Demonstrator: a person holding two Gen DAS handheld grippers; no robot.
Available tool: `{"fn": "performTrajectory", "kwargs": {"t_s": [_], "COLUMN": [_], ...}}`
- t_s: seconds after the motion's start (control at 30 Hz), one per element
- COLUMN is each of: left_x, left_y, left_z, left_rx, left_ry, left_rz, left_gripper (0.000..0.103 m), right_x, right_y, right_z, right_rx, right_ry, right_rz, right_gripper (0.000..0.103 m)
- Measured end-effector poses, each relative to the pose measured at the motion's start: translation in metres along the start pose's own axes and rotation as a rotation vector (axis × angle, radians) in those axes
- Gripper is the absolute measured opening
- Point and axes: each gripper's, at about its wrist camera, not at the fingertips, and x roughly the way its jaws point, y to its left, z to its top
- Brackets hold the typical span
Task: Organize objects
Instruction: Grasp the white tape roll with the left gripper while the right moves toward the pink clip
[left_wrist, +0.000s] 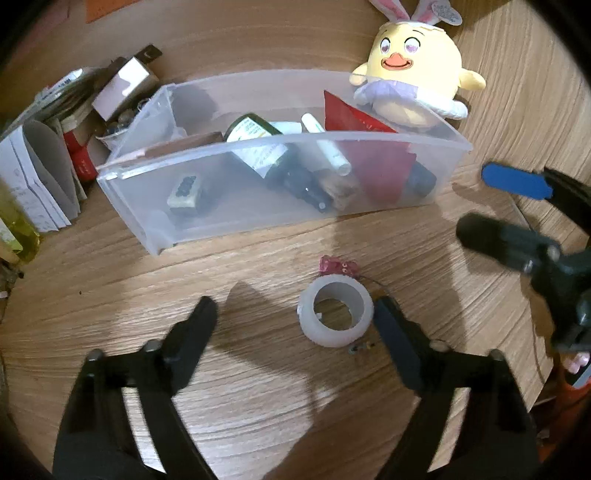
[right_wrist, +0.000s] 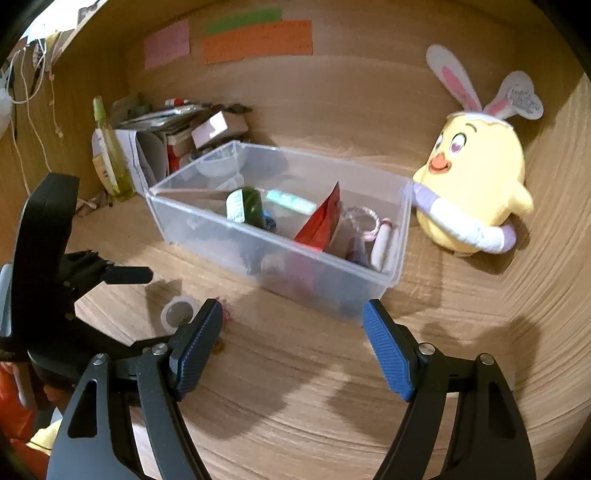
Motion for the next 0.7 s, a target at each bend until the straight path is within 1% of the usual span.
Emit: {"fn": "performTrajectory", "kwargs": {"t_s": [0.07,0.1,0.2,0.27,0.3,0.33,0.5,0.7], "left_x": [0.003,0.003,0.001,0.0,-0.001,-0.001,-0.004,-0.014], "left_y": [0.004,0.006,0.011,0.015,0.017,0.019,0.031,0.046], "left_z": [-0.002,-0.002,-0.003,-0.002,-0.003,-0.003,-0.005,-0.011], "left_rx": [-0.017,-0.023,-0.036,-0.049,-0.055,-0.061,-0.099,-0.125], "left_ry": [0.011,0.008,-0.006,-0.015,-0.018,-0.02,-0.035,-0.063], "left_rz": [-0.021,-0.026,-0.029,-0.03,-0.03,-0.03,-0.028,-0.012], "left_gripper": [0.072,0.07,0.057,0.043,0.04,0.04,0.04,0.04], "right_x": [0.006,0.009,0.021,0.028,0.031,0.034,0.045,0.053], "right_y": [0.002,0.002,0.006,0.01,0.012,0.015,0.029,0.042], "right_z": [-0.004,-0.006,-0.014,-0.018,-0.019,-0.021,-0.026,-0.028], "right_rx": [-0.006,-0.011,-0.028,-0.04,-0.046,-0.054,-0.099,-0.116], "right_ry": [0.02,0.031,0.072,0.099,0.108,0.122,0.154,0.17], "right_rz": [0.004,0.006,0.02,0.039,0.048,0.067,0.081,0.105], "right_gripper": [0.075,0.075,0.074,0.07,0.064,0.059,0.049,0.048]}}
